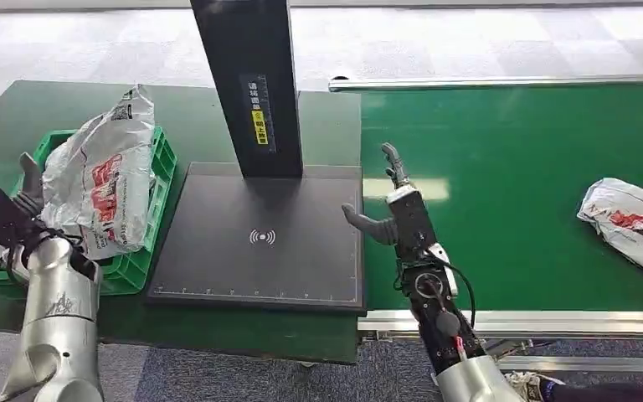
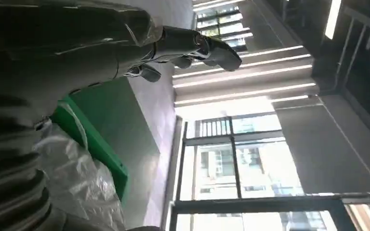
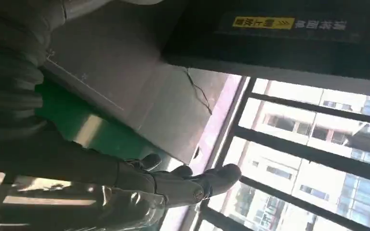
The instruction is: Moved the parcel from conveyor to table for the left to box.
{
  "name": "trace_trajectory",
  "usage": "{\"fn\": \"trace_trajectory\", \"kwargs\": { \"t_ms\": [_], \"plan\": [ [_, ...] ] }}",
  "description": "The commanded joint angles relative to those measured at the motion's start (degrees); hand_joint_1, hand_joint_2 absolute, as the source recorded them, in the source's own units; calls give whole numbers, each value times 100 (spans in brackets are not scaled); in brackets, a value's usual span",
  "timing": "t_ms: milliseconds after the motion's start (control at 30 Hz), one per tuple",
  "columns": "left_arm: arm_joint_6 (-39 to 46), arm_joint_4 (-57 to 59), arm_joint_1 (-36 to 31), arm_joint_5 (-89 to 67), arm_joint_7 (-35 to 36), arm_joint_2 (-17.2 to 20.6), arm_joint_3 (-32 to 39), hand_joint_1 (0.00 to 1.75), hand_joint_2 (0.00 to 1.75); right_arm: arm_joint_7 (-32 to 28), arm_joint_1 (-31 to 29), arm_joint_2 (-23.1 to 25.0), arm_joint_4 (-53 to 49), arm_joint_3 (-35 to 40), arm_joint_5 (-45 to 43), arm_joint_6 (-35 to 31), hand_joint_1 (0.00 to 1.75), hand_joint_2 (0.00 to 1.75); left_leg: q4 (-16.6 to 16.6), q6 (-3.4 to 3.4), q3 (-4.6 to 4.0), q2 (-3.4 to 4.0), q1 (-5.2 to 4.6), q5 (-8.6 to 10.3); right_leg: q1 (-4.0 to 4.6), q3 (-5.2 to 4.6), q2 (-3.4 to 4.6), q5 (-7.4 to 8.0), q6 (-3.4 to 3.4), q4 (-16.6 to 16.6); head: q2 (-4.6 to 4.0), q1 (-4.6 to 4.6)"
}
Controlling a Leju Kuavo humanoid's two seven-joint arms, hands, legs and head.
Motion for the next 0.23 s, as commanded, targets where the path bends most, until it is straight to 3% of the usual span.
{"fn": "trace_trajectory", "kwargs": {
  "t_ms": [33, 233],
  "plan": [
    [83, -2444, 923, 183, 22, -375, -1790, 0, 175, -140, -181, 11, 332, -422, -700, 346, 0, 175, 2, 4, -5, -10, 3, 0, 3, 0, -9, -1, 2, -4, -2, 0],
    [-151, -3056, 1246, 414, 22, -358, -2681, 0, 175, -136, -158, -82, 298, -367, -1183, 719, 0, 175, -2, 7, 0, -19, 1, -2, 1, 8, -14, -4, 3, -9, -2, -2]
  ]
}}
